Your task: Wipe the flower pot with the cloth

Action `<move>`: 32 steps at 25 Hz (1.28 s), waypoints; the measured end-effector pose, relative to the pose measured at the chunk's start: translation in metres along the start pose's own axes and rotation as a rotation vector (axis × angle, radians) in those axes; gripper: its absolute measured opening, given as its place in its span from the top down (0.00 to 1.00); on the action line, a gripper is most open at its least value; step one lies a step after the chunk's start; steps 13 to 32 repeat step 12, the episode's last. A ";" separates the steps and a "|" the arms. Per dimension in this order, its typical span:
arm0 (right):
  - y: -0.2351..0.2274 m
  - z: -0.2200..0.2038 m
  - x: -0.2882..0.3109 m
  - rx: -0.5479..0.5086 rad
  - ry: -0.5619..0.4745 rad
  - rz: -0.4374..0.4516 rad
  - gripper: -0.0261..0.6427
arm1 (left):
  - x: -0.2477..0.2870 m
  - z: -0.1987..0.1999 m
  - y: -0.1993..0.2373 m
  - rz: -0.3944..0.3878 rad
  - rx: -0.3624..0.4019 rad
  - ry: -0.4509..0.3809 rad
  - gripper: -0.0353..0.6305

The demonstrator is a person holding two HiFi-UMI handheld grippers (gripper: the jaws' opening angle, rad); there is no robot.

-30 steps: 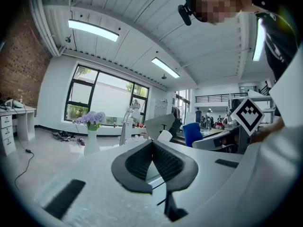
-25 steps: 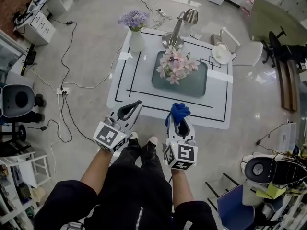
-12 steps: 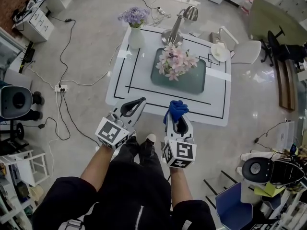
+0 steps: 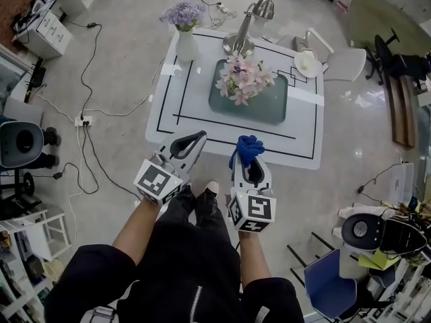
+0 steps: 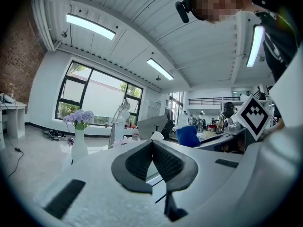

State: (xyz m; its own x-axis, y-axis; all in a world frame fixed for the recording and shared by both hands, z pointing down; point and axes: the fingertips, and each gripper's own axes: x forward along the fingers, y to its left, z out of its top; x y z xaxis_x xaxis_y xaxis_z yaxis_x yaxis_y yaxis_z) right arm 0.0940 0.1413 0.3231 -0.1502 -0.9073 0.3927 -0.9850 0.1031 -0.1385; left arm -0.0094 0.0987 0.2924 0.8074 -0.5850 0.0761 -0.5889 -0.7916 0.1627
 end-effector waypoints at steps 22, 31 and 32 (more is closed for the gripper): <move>-0.002 -0.003 0.001 -0.006 0.007 0.005 0.80 | 0.006 -0.001 -0.005 -0.014 -0.012 0.012 0.94; -0.002 -0.003 0.001 -0.006 0.007 0.005 0.80 | 0.006 -0.001 -0.005 -0.014 -0.012 0.012 0.94; -0.002 -0.003 0.001 -0.006 0.007 0.005 0.80 | 0.006 -0.001 -0.005 -0.014 -0.012 0.012 0.94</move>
